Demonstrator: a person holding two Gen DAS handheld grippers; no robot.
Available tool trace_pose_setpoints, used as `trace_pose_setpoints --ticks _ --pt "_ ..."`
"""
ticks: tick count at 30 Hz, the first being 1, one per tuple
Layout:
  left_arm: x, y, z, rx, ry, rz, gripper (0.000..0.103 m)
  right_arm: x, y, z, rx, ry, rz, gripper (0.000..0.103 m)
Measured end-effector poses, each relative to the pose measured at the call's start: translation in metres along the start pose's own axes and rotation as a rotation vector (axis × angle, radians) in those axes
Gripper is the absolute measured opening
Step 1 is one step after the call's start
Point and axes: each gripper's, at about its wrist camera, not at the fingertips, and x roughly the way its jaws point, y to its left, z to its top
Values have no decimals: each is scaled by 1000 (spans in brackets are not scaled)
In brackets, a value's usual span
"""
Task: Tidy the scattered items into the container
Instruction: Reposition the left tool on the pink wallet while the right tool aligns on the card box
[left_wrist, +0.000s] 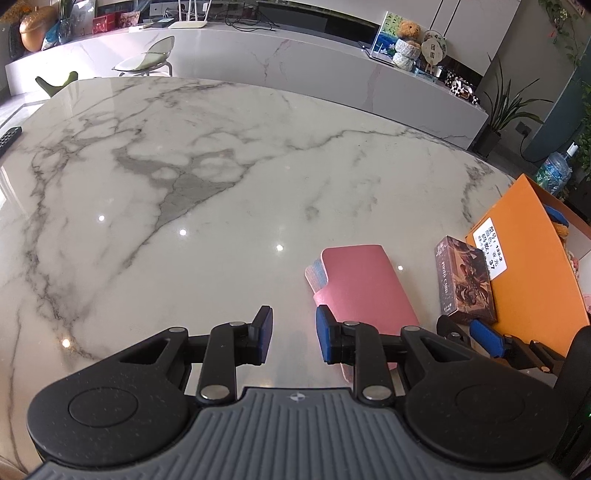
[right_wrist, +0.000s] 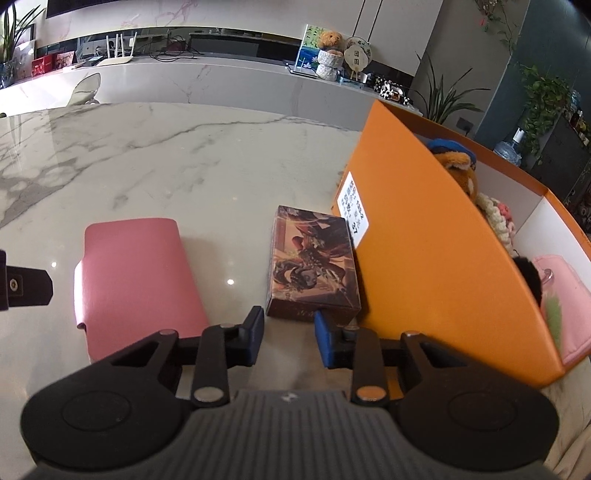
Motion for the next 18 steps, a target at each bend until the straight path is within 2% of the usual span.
trace_pose_setpoints --ticks 3,7,15,17,18 --pt "4 0 3 -3 0 0 29 6 3 6 -4 -19 32 33" --pt "9 -2 6 -7 2 -17 29 13 4 14 21 -27 129 33" --pt "14 -3 9 -6 7 8 29 7 15 16 16 0 295 24" --pt "13 -2 8 1 5 23 29 4 19 15 9 -2 365 22" --pt "13 -1 8 0 7 19 29 3 21 15 7 -1 365 22"
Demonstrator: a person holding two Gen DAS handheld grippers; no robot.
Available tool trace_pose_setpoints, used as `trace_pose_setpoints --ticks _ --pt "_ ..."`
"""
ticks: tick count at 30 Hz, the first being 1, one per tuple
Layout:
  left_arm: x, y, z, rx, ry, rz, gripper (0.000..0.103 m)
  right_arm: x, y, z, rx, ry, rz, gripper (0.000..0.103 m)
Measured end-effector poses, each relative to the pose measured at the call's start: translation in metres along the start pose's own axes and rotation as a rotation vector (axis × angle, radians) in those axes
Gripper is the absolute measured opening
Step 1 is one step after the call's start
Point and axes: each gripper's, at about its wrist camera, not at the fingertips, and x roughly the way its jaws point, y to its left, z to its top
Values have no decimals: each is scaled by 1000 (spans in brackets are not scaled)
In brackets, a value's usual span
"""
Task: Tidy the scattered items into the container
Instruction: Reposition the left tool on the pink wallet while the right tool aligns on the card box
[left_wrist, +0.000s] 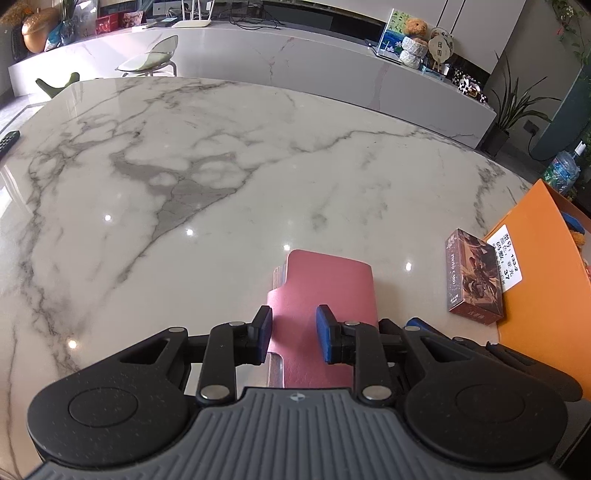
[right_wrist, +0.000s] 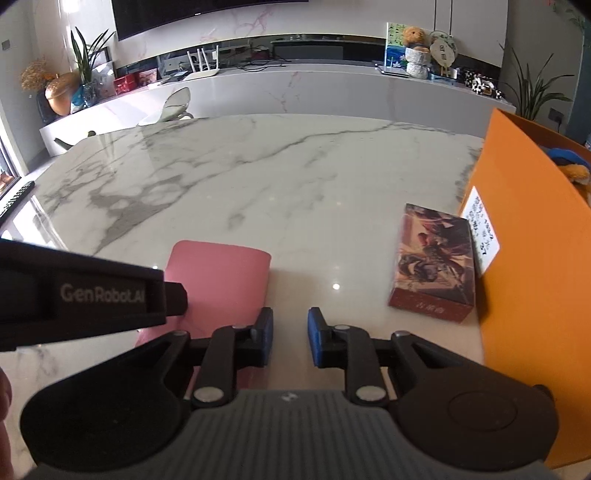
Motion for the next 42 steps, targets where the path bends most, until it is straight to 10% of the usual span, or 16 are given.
trace_pose_setpoints --ticks 4,7,23,42 --pt "-1 -1 -2 4 4 -2 37 -12 1 -2 -16 -82 -183 31" --pt "-2 -4 -3 2 2 -12 59 -15 -2 -1 -55 -127 -311 65" --pt "3 13 -2 -34 -7 17 65 17 -2 9 -4 -108 -489 82" --pt "5 21 4 -59 -29 36 65 23 -7 16 130 -120 -383 98"
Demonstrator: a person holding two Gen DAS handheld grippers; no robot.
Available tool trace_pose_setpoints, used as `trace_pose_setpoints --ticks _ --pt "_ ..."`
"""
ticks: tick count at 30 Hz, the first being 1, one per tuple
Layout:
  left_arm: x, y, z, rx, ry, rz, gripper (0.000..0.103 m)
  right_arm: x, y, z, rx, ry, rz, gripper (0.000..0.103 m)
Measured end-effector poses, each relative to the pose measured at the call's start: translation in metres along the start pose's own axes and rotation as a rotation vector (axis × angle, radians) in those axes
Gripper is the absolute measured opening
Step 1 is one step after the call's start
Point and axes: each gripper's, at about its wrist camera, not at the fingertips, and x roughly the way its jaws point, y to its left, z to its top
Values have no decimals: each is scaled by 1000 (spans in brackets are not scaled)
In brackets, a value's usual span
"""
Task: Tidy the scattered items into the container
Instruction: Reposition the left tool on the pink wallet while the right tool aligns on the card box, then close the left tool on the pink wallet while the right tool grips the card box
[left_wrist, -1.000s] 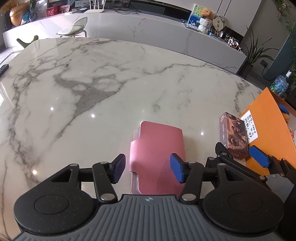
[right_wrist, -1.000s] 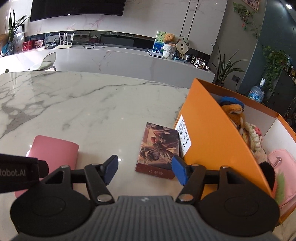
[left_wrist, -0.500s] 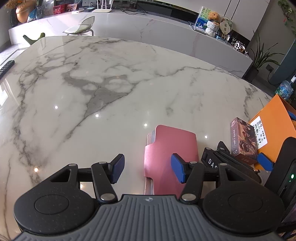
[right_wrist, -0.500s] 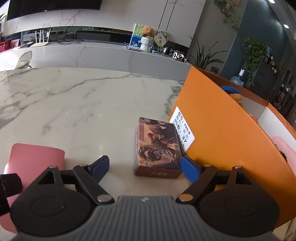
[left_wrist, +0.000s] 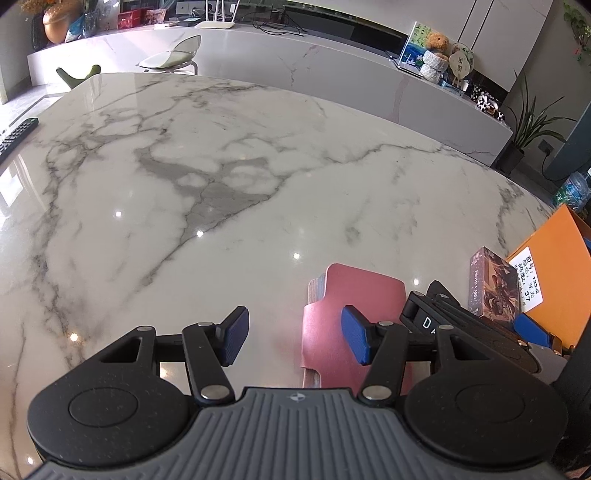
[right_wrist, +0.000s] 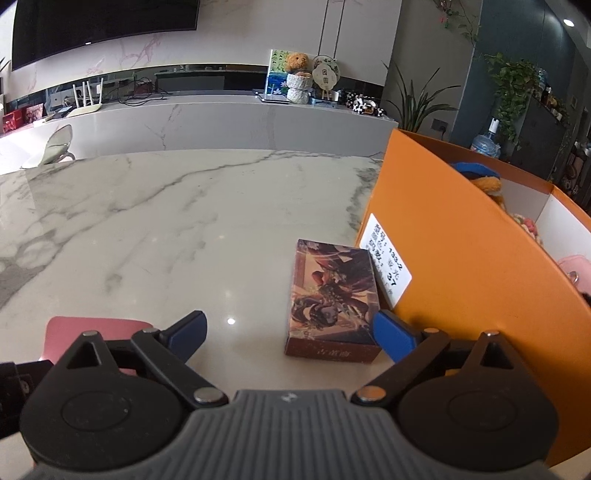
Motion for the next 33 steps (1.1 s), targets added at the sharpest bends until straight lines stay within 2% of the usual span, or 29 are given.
trace_pose_setpoints --ticks 2,4,5,8,13,16,18,23,25,27,33 --pt "-1 1 0 0 -1 12 65 -3 0 2 12 1 49 97" --pt "-3 3 0 1 -2 20 65 -8 0 3 26 -7 74 88" --pt "-4 3 0 0 -3 22 65 -11 0 3 29 -16 55 83" --pt "-5 4 -1 0 -3 22 65 -14 1 0 9 -49 -67 85" --pt "-7 2 -1 9 -8 13 65 -8 0 -3 15 -18 -133 85" --pt "-8 2 -1 8 -6 16 65 -3 0 -3 36 3 -138 85" --pt "-7 3 0 7 -5 16 65 2 -3 -4 55 32 -123 85" --pt "-7 2 -1 11 -6 3 65 5 -5 -5 60 35 -92 84" --pt "-7 0 -1 14 -6 -2 65 6 -9 -4 71 40 -58 80" --pt "-7 -1 -1 15 -6 -2 65 5 -17 -4 103 46 -36 63" --pt "-10 -5 -2 28 -3 -5 65 -4 -29 -8 65 78 60 61"
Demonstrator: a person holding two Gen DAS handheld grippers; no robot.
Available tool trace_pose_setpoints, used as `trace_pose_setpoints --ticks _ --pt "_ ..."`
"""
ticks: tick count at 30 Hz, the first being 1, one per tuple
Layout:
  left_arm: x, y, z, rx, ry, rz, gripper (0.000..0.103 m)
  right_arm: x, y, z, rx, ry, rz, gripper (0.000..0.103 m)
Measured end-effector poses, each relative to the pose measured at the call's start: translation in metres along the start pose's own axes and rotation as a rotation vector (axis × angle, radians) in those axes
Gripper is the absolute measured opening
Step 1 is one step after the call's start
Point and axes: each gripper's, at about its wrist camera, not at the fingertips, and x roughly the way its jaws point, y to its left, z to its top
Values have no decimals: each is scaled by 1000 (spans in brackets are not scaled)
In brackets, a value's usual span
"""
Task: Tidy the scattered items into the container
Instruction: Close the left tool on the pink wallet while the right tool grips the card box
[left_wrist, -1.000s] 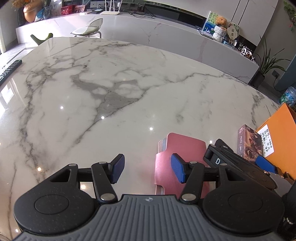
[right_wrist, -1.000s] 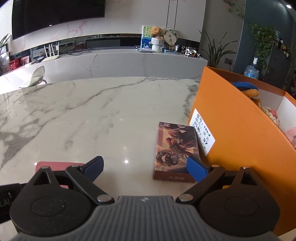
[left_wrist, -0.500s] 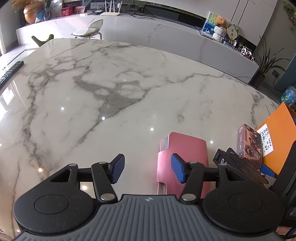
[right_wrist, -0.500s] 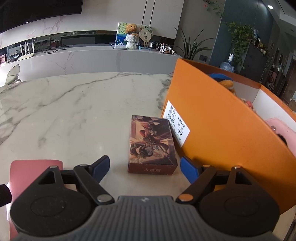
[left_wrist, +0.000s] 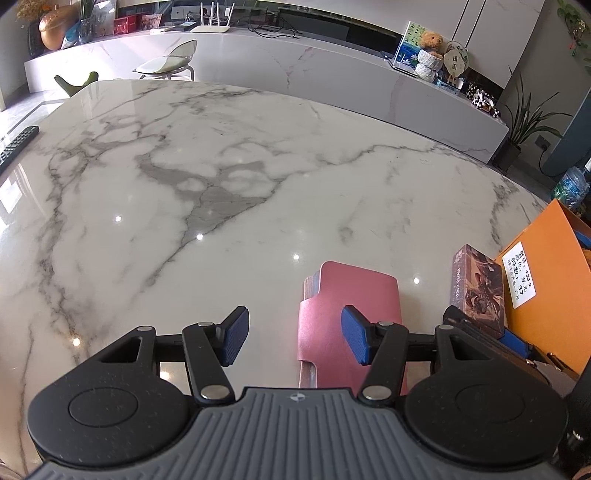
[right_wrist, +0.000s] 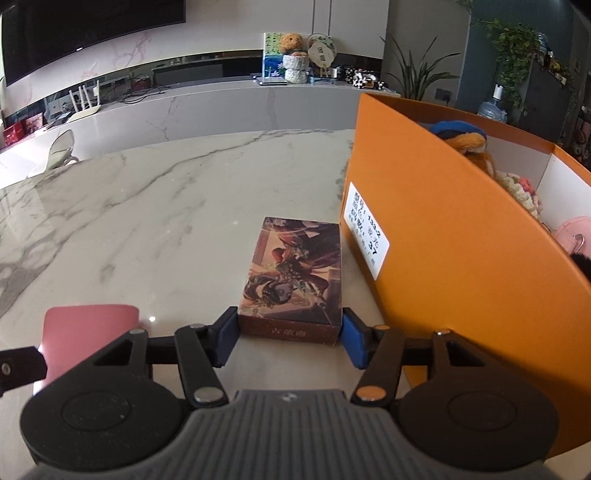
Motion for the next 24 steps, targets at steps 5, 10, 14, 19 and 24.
trace_pose_setpoints --ticks 5,10,14,19,24 --pt "-4 -2 -6 -18 30 -53 65 -17 -1 -10 -102 45 85 61" --pt "-5 -10 -7 2 38 -59 71 -34 -5 -23 -174 77 164 61" --pt "-2 -23 -7 36 43 -65 74 -44 -7 -29 -221 100 193 61" --pt "8 -41 -8 90 60 -25 82 -46 -11 -27 -235 103 200 67" --pt "16 -50 -6 120 66 26 87 -45 -8 -24 -252 83 239 76"
